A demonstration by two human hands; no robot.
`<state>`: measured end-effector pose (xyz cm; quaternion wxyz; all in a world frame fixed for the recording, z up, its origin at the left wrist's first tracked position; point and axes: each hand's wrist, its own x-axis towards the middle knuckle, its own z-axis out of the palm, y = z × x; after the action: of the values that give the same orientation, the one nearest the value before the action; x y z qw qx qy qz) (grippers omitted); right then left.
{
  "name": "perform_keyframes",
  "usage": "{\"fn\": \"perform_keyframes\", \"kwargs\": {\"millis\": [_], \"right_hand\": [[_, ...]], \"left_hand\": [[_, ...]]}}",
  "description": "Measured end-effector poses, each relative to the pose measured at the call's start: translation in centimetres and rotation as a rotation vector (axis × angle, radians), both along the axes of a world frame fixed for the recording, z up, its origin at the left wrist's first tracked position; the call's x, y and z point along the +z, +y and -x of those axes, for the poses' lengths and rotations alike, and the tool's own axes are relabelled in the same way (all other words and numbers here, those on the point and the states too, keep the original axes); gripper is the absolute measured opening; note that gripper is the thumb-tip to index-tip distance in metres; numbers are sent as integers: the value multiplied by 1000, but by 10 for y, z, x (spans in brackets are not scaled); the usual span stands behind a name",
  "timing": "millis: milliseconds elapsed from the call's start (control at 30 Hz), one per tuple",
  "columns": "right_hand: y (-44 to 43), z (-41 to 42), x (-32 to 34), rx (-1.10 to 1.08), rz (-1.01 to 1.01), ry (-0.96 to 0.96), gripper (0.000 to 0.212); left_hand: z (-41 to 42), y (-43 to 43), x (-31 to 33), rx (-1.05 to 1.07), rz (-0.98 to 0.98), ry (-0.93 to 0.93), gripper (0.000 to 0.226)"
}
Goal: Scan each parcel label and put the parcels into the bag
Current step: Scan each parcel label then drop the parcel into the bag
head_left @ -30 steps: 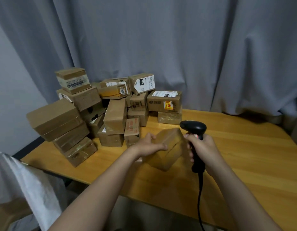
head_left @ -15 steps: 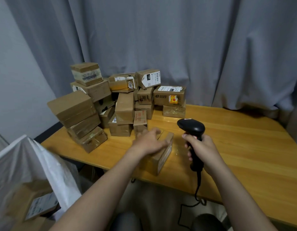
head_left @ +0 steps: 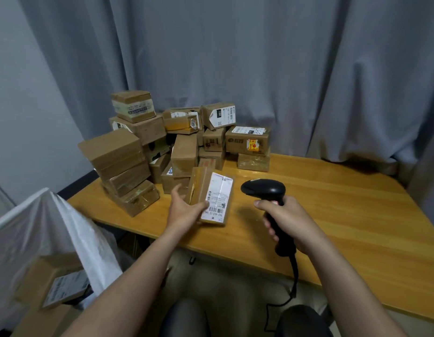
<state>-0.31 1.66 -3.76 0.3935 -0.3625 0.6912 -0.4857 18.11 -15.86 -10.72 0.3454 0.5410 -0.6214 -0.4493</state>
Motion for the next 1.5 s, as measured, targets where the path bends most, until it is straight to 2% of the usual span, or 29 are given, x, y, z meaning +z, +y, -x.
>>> {"fn": "perform_keyframes", "kwargs": {"millis": [200, 567, 867, 1033, 1267, 1500], "right_hand": [[-3, -12, -4, 159, -124, 15, 26], [2, -13, -6, 174, -130, -16, 25], [4, -11, -6, 136, -117, -51, 25], [-1, -14, -6, -41, 21, -34, 24], [-20, -33, -8, -60, 76, -22, 20], [-35, -78, -12, -2, 86, -27, 17]], "left_hand": [[-9, -1, 6, -14, -25, -10, 108], [-8, 1, 3, -20, -34, 38, 99], [-9, 3, 4, -32, -49, 26, 97], [-14, 6, 6, -54, -65, 11, 95], [-40, 19, 19, -77, 38, -120, 88], [-117, 36, 40, 8, 201, -292, 83]]}}
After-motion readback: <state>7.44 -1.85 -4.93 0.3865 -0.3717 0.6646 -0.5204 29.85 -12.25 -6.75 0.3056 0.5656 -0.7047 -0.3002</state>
